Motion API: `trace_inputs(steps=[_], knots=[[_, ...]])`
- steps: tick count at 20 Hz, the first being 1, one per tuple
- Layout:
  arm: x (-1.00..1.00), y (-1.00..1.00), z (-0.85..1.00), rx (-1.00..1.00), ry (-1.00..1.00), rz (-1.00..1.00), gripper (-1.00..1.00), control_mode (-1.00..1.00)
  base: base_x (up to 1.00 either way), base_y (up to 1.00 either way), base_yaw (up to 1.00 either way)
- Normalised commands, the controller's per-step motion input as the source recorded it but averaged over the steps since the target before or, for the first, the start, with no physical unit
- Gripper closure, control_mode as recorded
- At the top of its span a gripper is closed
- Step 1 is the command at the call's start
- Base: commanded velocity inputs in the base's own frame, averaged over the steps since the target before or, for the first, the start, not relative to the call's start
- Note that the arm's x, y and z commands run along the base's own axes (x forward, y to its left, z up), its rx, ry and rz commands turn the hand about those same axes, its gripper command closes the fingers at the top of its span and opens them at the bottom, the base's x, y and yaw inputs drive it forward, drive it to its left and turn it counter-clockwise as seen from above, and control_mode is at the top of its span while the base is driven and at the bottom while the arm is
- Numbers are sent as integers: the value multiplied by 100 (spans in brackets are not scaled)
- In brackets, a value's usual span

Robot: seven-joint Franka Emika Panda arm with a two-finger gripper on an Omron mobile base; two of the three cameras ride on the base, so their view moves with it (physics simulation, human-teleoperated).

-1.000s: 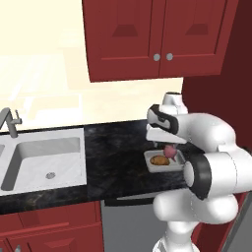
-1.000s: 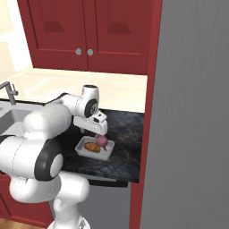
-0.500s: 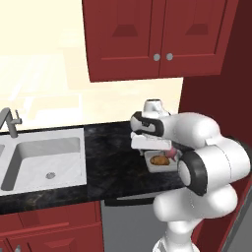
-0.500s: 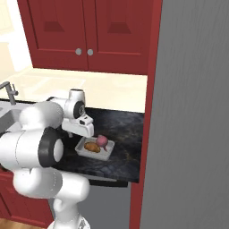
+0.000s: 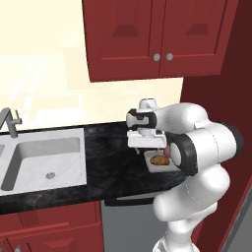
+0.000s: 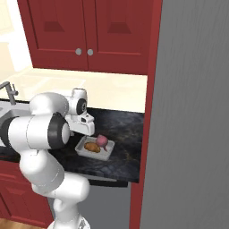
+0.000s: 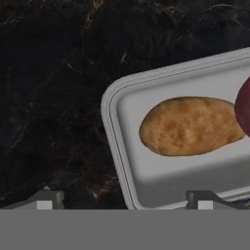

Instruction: Take the onion and potato out of the freezer and place them in the tupperware container on the counter. Then put the tupperware containing the vegetables back in the freezer.

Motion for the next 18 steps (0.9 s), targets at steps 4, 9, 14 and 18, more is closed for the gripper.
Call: trace_inputs(steps=[4,9,14,18], knots=[[0,0,-35,0,-4,0,-100,-100,0,0,0],[0,1,-32,0,-2,-4,-100,-100,0,0,0],[0,2,-21,0,-3,-8,-100,-100,0,0,0],[0,10,-25,0,-8,-11,-100,-100,0,0,0]])
